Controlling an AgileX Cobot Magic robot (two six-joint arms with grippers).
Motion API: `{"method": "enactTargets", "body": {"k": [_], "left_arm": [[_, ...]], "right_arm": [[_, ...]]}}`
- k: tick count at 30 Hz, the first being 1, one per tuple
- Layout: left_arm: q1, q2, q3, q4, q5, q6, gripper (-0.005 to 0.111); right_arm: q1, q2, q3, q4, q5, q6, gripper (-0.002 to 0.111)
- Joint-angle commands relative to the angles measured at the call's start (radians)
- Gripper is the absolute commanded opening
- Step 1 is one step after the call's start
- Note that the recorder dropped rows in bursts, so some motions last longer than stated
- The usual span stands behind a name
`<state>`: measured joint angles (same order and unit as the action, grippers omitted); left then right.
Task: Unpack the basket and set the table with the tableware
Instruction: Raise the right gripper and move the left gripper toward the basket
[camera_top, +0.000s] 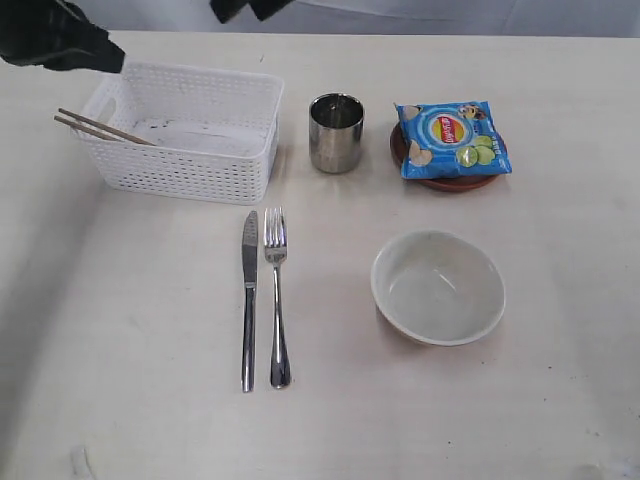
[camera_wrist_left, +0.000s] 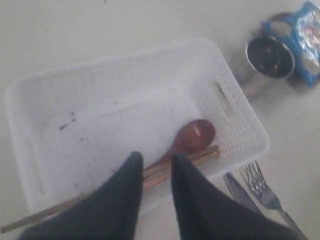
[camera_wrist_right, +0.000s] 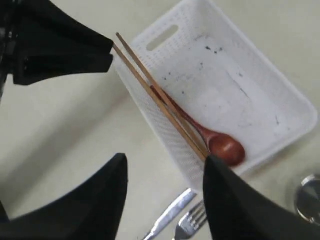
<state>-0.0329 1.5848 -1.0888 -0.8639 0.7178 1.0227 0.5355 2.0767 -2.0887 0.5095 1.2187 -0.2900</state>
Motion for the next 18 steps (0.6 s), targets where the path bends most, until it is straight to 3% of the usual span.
{"method": "enactTargets", "body": {"k": [1, 3, 5, 9, 13, 18], "left_arm": [[-0.109, -0.006, 0.008, 0.134, -0.01, -0.011, 0.053], [-0.185, -0.006, 0.008, 0.239, -0.03, -0.105, 0.054], [-0.282, -0.006, 0.008, 0.446, -0.028, -0.275, 0.054], [-0.384, -0.006, 0.01, 0.627, 0.059, -0.195, 0.054], [-0.408, 0.02, 0.012, 0.648, -0.089, 0.052, 0.054], [-0.408, 0.104, 0.012, 0.651, -0.112, 0.081, 0.054]], "right_arm": [[-0.075, -0.152, 0.226, 0.055, 0.002, -0.079, 0.046], [-0.111, -0.261, 0.351, 0.098, 0.002, -0.126, 0.046], [-0.166, -0.37, 0.497, 0.096, -0.035, -0.126, 0.046], [-0.232, -0.419, 0.638, 0.166, -0.089, -0.126, 0.046], [-0.189, -0.419, 0.672, 0.246, -0.034, -0.205, 0.046], [-0.161, -0.419, 0.672, 0.244, -0.037, -0.208, 0.046]]}}
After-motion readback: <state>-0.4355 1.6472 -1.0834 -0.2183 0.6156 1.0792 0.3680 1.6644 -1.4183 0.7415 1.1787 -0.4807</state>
